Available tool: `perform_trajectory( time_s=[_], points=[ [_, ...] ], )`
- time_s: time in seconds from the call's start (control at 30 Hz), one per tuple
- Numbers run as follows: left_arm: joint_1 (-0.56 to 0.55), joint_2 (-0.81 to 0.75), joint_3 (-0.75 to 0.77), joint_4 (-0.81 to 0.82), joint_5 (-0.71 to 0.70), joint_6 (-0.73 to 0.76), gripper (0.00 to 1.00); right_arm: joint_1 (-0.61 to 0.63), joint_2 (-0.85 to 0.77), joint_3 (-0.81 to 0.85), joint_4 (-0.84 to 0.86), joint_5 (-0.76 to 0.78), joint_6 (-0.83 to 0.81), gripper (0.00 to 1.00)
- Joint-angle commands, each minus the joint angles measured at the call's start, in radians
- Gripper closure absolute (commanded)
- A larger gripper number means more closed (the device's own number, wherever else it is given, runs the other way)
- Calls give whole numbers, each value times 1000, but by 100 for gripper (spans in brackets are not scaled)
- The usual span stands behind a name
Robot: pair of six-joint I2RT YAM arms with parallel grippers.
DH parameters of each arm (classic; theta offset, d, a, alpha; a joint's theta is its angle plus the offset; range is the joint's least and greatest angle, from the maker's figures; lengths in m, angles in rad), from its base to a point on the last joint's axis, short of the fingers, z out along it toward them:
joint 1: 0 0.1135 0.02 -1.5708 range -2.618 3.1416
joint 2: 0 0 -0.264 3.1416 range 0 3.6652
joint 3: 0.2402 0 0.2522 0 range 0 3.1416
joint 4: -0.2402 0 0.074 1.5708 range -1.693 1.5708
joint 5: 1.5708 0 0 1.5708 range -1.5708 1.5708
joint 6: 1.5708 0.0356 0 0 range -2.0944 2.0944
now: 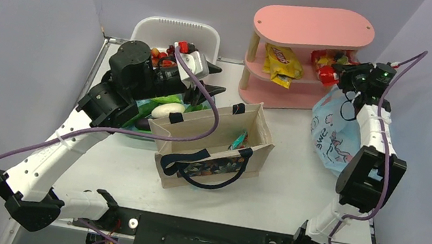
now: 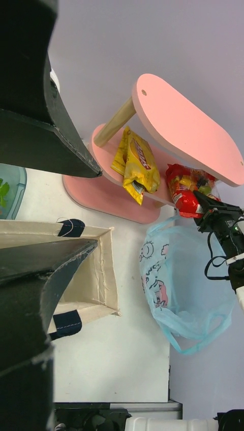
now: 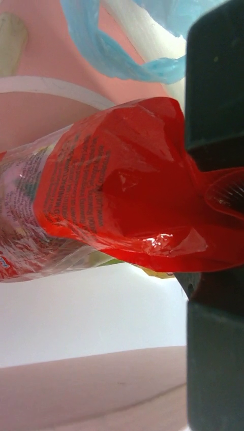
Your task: Untie the knot of the grocery bags and take out the mixed food
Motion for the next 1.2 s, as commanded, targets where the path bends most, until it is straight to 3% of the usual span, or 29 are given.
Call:
perform_trajectory(
  time_s=[0.0,0.13,0.2,0.23,0.37,0.47,0.63,0.87,0.93,0.97,1.03,1.17],
  points=[
    [3,-2,-2,11,-43,13,55,28,13,117,42,81,-13,100],
    [3,3,-6,7,-61,13,55,47,47,171,-16,141,-48,96],
    [3,2,-14,12,-66,12,55,53,56,191,-57,170,-63,89],
    [3,1,-17,18,-66,11,55,54,58,194,-69,175,-66,78],
    [4,-3,-36,31,-67,8,54,47,37,179,-95,185,-88,50],
    [4,-8,-46,35,-67,3,54,27,16,145,-122,182,-101,44],
    [3,-17,-68,42,-55,-5,54,13,-30,91,-180,186,-134,43],
    [3,-20,-76,46,-47,-8,54,11,-82,50,-267,199,-160,48],
    [4,-23,-82,48,-46,-7,54,11,-84,52,-275,204,-168,59],
    [3,-25,-85,50,-43,-8,55,11,-80,61,-266,203,-173,75],
    [3,-28,-94,48,-35,-6,55,11,-57,91,-247,202,-172,97],
    [3,-31,-105,41,-25,9,55,19,17,173,-205,186,-150,100]
  ],
)
